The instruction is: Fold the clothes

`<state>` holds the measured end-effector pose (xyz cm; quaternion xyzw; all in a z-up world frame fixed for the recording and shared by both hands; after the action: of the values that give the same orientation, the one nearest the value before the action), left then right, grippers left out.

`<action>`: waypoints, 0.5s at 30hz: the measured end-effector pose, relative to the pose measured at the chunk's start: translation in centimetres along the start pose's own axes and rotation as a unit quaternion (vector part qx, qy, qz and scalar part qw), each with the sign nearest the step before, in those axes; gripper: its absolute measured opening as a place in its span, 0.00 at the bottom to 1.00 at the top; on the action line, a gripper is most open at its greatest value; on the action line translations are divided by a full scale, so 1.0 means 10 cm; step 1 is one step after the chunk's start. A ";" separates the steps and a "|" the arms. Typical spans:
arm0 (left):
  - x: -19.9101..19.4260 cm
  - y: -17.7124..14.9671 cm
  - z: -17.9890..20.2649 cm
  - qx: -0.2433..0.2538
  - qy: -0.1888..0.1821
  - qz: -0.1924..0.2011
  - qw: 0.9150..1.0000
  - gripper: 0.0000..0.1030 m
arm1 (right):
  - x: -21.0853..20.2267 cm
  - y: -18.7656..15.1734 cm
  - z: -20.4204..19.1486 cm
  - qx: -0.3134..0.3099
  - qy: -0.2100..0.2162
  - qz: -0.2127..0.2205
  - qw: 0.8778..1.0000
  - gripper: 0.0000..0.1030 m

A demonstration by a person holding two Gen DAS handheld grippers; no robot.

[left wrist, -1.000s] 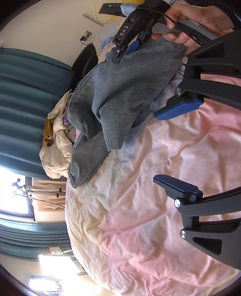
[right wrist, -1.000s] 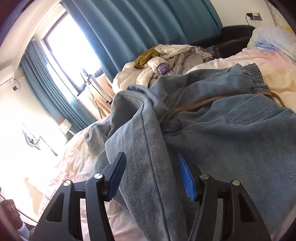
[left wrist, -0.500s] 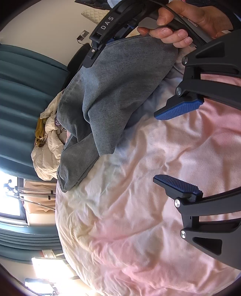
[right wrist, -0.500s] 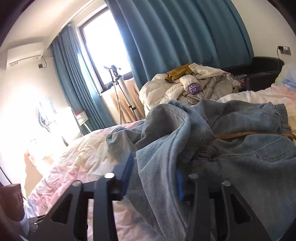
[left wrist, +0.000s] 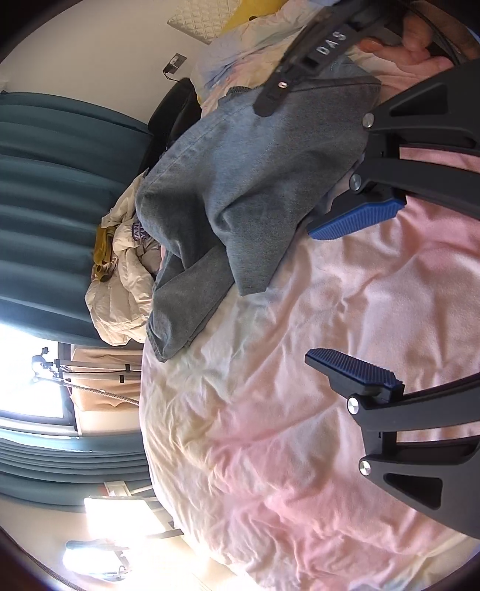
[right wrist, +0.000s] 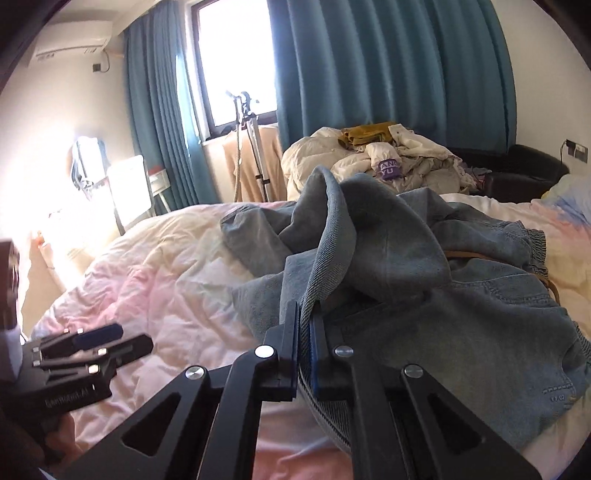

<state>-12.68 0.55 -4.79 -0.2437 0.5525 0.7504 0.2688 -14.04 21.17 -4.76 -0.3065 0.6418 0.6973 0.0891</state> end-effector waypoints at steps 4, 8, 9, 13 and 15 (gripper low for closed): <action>-0.11 0.08 -0.09 -0.021 -0.016 0.013 1.000 0.61 | 0.09 -0.32 -0.35 -0.033 0.008 -0.080 0.996 0.03; -0.11 0.14 -0.21 -0.050 -0.033 0.008 0.998 0.61 | 0.35 -0.75 -0.69 -0.069 0.031 -0.184 0.980 0.03; -0.09 0.14 -0.24 -0.059 -0.039 0.005 0.998 0.61 | 0.39 -0.83 -0.76 -0.081 0.030 -0.201 0.976 0.03; -0.06 0.15 -0.32 -0.078 -0.053 -0.006 0.996 0.61 | 0.24 -0.79 -0.81 -0.075 0.033 -0.180 0.980 0.03; -0.04 0.16 -0.34 -0.081 -0.055 -0.006 0.995 0.61 | 0.10 -0.67 -0.68 -0.052 0.019 -0.150 0.987 0.03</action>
<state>-13.21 -3.14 -4.32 -0.2265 0.4725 0.8035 0.2825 -9.23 15.49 -10.82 -0.4171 0.5528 0.7024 0.1644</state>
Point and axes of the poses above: each gripper's, at about its wrist camera, not at the fingertips, and x roughly the way its jaws point, z to its right, y to its top, the point moved 2 cm from there along x, roughly the way its jaws point, and after that the axes turned 8 degrees about -x, right-handed, at the moved point
